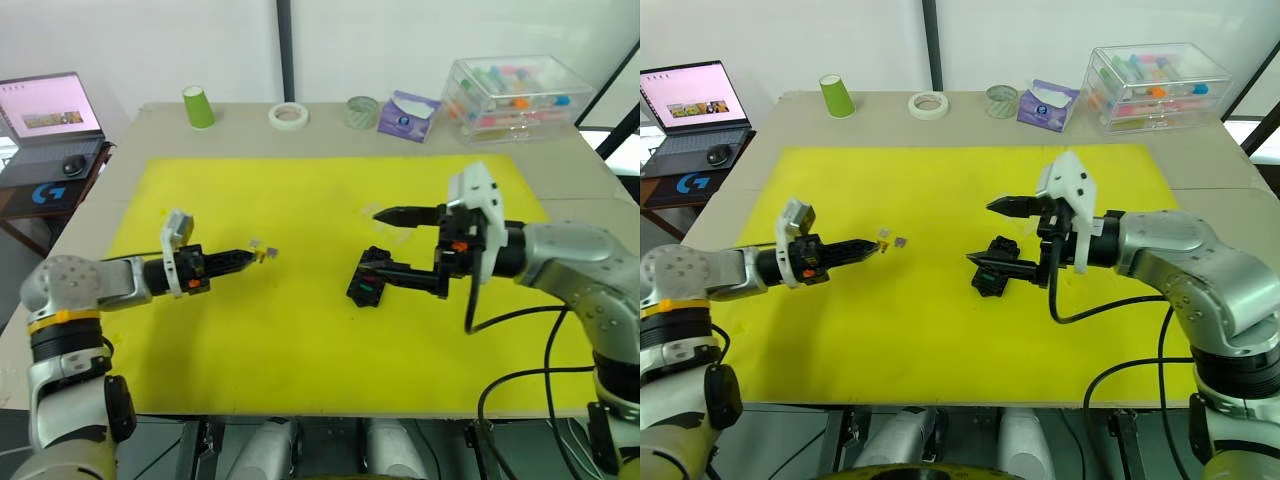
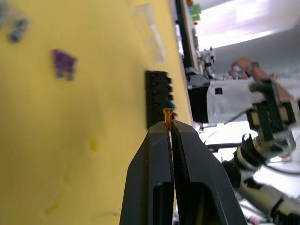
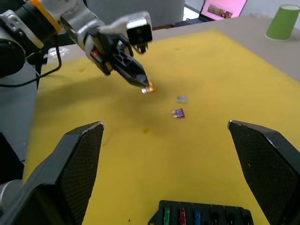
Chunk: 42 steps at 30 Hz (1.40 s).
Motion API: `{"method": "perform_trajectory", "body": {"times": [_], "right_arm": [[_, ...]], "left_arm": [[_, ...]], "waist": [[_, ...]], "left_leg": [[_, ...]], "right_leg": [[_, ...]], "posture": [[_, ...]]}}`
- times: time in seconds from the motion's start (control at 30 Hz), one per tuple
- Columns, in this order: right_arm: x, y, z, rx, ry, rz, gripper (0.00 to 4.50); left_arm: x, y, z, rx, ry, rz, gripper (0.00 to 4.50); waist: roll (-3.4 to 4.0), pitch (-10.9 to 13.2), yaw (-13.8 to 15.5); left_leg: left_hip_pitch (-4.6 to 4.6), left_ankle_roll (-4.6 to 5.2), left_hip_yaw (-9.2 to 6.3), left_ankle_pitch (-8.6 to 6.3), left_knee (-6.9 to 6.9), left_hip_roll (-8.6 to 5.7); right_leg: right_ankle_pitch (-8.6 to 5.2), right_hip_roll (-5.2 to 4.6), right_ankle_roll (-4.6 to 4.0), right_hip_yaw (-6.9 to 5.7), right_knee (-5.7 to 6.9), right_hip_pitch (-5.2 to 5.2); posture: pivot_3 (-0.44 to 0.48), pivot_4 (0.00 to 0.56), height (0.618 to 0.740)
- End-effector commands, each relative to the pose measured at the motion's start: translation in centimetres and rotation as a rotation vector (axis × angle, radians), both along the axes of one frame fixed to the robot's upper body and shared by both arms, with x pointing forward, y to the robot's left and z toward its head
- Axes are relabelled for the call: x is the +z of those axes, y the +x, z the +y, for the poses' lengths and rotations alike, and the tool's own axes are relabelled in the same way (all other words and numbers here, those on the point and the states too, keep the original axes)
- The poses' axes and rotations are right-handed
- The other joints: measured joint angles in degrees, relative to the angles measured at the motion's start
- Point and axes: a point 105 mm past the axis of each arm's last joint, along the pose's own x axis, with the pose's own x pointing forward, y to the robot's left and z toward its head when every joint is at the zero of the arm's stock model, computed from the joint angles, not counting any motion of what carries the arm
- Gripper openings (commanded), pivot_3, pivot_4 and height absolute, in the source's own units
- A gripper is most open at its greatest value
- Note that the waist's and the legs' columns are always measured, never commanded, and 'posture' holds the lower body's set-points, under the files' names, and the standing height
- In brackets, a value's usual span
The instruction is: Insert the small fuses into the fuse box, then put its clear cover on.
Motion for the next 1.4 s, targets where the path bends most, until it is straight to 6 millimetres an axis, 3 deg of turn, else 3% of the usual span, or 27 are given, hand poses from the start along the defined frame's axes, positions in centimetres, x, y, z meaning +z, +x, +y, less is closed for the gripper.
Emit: {"method": "perform_trajectory", "body": {"times": [0.03, 0.1, 0.17, 0.27, 0.4, 0.53, 0.6, 0.73, 0.83, 0.9, 1.17, 1.27, 1.33, 1.4], "right_arm": [[1.0, -0.4, -0.4, 0.017, 0.011, 0.000, 4.50], [1.1, -0.4, -0.5, 0.019, 0.015, 0.008, 4.50], [1.3, -0.3, -0.4, 0.025, 0.016, 0.010, 4.50], [1.6, -0.2, 0.1, 0.049, 0.036, 0.022, 4.50], [1.4, -0.2, 0.8, 0.074, 0.035, 0.025, 4.50], [1.0, -0.2, 1.4, 0.103, 0.011, 0.023, 3.64], [1.0, -0.2, 1.5, 0.107, 0.014, 0.027, 2.91], [0.8, -0.2, 2.0, 0.118, 0.024, 0.026, 2.91], [0.8, -0.4, 2.2, 0.122, 0.028, 0.026, 2.37], [0.7, -0.5, 2.3, 0.126, 0.027, 0.030, 1.69], [0.6, -0.5, 2.8, 0.135, 0.031, 0.032, 1.69], [0.5, -0.4, 2.9, 0.140, 0.027, 0.033, 1.18], [0.5, -0.5, 3.0, 0.145, 0.025, 0.036, 0.52], [0.5, -0.5, 3.0, 0.147, 0.025, 0.037, 0.52]], "left_arm": [[4.5, -1.5, -1.7, -0.072, -0.015, -0.294, 0.05], [6.3, -1.7, -2.5, -0.044, -0.044, -0.456, 0.05], [6.8, -2.7, -4.3, -0.115, 0.021, -0.606, 0.05], [6.7, -3.5, -6.6, -0.220, 0.067, -0.709, 0.05], [6.1, -4.1, -7.8, -0.306, 0.116, -0.894, 0.05], [6.4, -3.6, -8.6, -0.325, 0.114, -1.019, 0.00], [6.2, -3.5, -8.7, -0.341, 0.121, -1.062, 0.00], [6.2, -3.0, -9.2, -0.353, 0.124, -1.116, 0.00], [5.9, -2.8, -9.2, -0.359, 0.129, -1.131, 0.00], [5.8, -2.7, -9.2, -0.365, 0.133, -1.141, 0.00], [5.5, -2.4, -9.4, -0.369, 0.155, -1.201, 0.00], [5.4, -2.3, -9.5, -0.366, 0.156, -1.212, 0.00], [5.3, -2.3, -9.5, -0.365, 0.156, -1.215, 0.00], [5.2, -2.3, -9.5, -0.369, 0.158, -1.218, 0.00]], "waist": [[-0.01, 0.01, 0.17], [-0.01, 0.01, 0.18], [-0.01, 0.01, -0.02], [0.00, 0.01, -0.08], [0.01, 0.02, -0.09], [0.01, 0.02, 0.20], [0.01, 0.02, 0.24], [0.00, 0.03, 0.20], [0.01, 0.03, 0.07], [0.01, 0.03, 0.01], [0.00, 0.03, 0.01], [0.00, 0.03, 0.02], [0.00, 0.03, 0.03], [0.00, 0.03, 0.02]], "left_leg": [[0.00, 0.00, 0.00, 0.00, 0.01, 0.00], [0.00, 0.00, 0.00, 0.00, 0.01, 0.00], [0.00, 0.00, 0.01, 0.00, 0.01, 0.01], [0.00, 0.00, 0.05, 0.00, -0.03, 0.01], [0.00, 0.00, 0.05, 0.00, -0.06, 0.03], [0.00, 0.00, 0.08, 0.00, -0.07, 0.02], [0.00, 0.01, 0.08, 0.00, -0.05, 0.02], [0.00, 0.01, 0.07, -0.01, -0.05, 0.02], [0.00, 0.01, 0.07, -0.01, -0.06, 0.02], [0.00, 0.01, 0.06, -0.01, -0.06, 0.02], [0.00, 0.01, 0.06, -0.01, -0.06, 0.02], [0.00, 0.01, 0.06, -0.01, -0.06, 0.02], [0.00, 0.01, 0.05, -0.01, -0.06, 0.02], [0.00, 0.01, 0.05, -0.01, -0.06, 0.02]], "right_leg": [[0.00, -0.01, 0.00, 0.01, -0.01, 0.02], [0.00, -0.02, 0.00, 0.01, -0.03, 0.03], [0.00, -0.01, 0.00, 0.00, -0.04, 0.03], [0.00, -0.02, 0.00, 0.02, -0.06, 0.01], [0.00, 0.00, 0.00, 0.01, -0.11, 0.02], [0.00, -0.01, 0.00, -0.01, -0.14, 0.02], [0.00, -0.01, 0.00, -0.02, -0.15, 0.04], [0.00, -0.01, 0.00, -0.03, -0.16, 0.04], [0.00, -0.01, 0.00, -0.03, -0.16, 0.04], [0.00, 0.00, 0.00, -0.04, -0.16, 0.04], [0.00, 0.00, 0.00, -0.05, -0.16, 0.04], [0.00, 0.00, 0.00, -0.05, -0.16, 0.04], [0.00, 0.00, 0.00, -0.05, -0.16, 0.04], [0.00, 0.01, 0.00, -0.05, -0.16, 0.04]], "posture": [[0.000, 0.150, 0.740], [0.000, 0.150, 0.740], [0.000, 0.150, 0.740], [0.000, 0.150, 0.740], [0.000, 0.150, 0.740], [0.000, 0.150, 0.740], [0.000, 0.150, 0.740], [0.000, 0.150, 0.740], [0.000, 0.150, 0.740], [0.000, 0.150, 0.740], [0.000, 0.150, 0.740], [0.000, 0.150, 0.740], [0.000, 0.150, 0.740], [0.000, 0.150, 0.740]]}}
